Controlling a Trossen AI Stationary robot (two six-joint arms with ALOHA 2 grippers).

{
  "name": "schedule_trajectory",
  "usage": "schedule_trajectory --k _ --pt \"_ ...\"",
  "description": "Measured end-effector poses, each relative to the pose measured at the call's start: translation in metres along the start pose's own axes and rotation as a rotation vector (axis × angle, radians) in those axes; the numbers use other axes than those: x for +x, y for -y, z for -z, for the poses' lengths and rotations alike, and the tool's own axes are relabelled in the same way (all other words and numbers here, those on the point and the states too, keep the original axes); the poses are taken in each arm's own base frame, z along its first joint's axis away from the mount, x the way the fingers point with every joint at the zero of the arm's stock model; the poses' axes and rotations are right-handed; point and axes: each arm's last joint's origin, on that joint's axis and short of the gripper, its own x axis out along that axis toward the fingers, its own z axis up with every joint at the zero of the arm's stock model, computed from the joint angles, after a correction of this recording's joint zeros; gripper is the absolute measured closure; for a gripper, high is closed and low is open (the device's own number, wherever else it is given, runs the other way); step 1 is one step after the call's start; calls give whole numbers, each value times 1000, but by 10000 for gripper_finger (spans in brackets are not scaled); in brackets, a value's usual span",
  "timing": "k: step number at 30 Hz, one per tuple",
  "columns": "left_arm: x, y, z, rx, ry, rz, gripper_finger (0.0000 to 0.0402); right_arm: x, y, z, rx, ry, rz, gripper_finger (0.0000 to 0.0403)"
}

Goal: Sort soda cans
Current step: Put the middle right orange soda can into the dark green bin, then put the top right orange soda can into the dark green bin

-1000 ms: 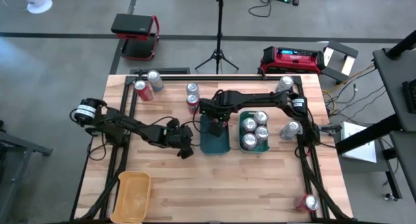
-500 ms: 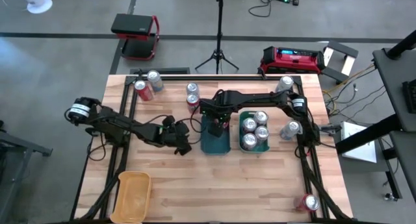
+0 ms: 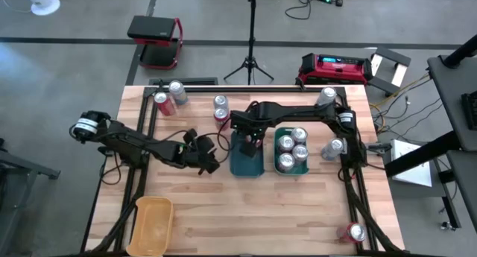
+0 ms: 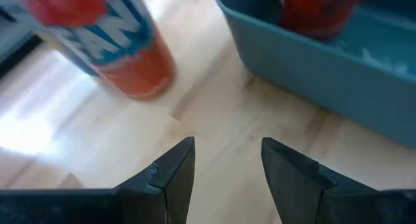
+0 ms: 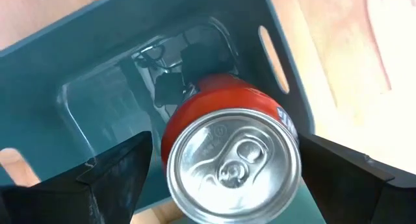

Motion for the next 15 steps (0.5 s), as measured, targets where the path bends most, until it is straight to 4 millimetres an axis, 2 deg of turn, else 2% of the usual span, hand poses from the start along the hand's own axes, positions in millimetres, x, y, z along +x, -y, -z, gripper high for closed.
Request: schedule_trajectory --k 4,8,15 --pt "-1 -6 6 -25 29 -46 224 -14 1 2 -14 37 3 42" --pt "0 -13 13 -94 105 -105 190 -33 3 5 -30 102 24 42" --pt "0 -14 14 -154 213 -94 127 -79 -3 22 -67 276 129 42"
